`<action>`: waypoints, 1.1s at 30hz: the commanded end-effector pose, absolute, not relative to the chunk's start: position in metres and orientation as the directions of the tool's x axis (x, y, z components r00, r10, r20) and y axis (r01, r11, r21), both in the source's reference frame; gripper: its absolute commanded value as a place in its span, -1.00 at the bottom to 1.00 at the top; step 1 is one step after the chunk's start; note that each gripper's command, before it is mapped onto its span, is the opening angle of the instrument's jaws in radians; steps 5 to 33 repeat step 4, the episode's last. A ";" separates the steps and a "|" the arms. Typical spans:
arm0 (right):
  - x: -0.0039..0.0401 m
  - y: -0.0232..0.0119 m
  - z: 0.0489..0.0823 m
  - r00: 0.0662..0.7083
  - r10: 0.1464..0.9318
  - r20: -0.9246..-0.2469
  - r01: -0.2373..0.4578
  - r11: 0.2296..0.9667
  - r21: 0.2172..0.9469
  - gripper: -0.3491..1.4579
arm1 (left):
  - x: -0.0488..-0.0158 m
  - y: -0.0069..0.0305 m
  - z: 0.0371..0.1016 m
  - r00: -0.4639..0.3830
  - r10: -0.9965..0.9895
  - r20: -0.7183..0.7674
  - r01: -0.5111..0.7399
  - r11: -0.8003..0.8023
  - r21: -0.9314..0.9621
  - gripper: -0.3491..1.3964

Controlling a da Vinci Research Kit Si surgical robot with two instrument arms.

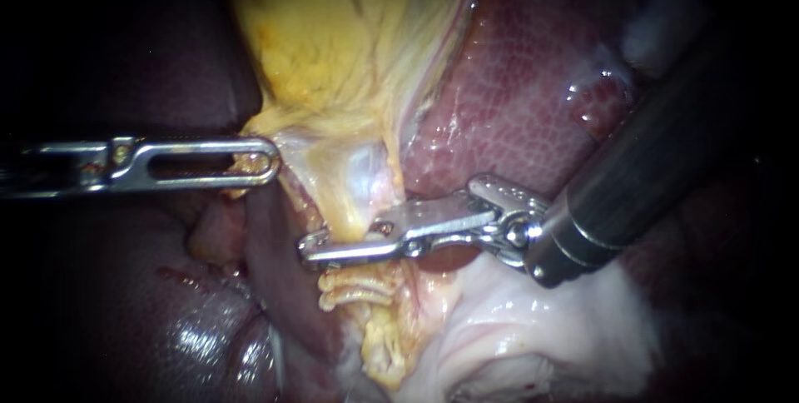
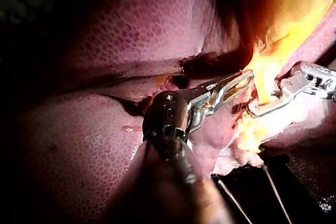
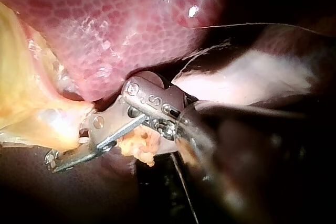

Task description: Clipping third clip left tube

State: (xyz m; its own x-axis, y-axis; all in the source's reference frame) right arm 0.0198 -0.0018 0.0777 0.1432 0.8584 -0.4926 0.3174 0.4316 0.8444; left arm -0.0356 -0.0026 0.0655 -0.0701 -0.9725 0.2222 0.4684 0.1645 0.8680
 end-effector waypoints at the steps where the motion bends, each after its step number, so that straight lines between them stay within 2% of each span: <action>1: 0.0198 -0.0017 0.0776 0.143 0.858 -0.493 0.318 0.431 0.844 -1.00 | -0.0356 -0.0026 0.0654 -0.070 -0.972 0.222 0.468 0.165 0.868 -1.00; 33: 0.0197 -0.0017 0.0776 0.146 0.861 -0.488 0.320 0.425 0.847 -1.00 | -0.0356 -0.0026 0.0654 -0.070 -0.972 0.222 0.468 0.165 0.868 -1.00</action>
